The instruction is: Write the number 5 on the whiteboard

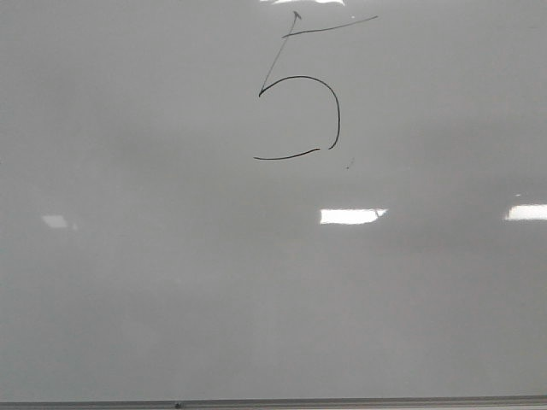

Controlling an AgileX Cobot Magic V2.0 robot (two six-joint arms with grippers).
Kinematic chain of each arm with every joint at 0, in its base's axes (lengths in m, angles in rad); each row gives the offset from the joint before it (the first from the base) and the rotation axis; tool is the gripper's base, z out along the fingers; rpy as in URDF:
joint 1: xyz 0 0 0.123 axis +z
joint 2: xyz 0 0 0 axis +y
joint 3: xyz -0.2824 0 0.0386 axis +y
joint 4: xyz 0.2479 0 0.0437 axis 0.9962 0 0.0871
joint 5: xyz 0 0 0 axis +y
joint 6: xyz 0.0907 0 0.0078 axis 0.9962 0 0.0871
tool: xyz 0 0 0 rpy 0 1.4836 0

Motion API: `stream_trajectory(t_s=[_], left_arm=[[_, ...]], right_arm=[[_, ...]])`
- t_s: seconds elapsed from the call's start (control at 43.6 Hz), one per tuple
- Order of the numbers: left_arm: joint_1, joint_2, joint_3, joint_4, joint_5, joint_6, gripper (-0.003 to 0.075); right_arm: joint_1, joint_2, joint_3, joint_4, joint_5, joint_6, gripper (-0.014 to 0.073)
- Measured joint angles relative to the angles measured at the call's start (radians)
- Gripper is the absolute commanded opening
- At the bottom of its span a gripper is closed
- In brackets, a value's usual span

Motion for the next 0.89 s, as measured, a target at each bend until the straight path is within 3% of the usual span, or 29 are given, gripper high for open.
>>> stream_trajectory(t_s=[0.229, 0.413, 0.665, 0.895], left_arm=[[0.000, 0.059, -0.034, 0.232, -0.070, -0.280, -0.0020], [0.000, 0.069, -0.036, 0.327, -0.170, -0.372, -0.0020], [0.000, 0.209, -0.037, 0.712, -0.262, -0.750, -0.0020], [0.029, 0.320, -0.038, 0.808, -0.329, -0.892, -0.0020]], right_arm=[[0.000, 0.000, 0.005, 0.004, -0.004, 0.000, -0.0062], [0.000, 0.000, 0.005, 0.007, -0.006, 0.000, -0.0062], [0.000, 0.000, 0.005, 0.015, -0.006, 0.000, -0.0062], [0.000, 0.000, 0.005, 0.015, -0.006, 0.000, -0.0062]])
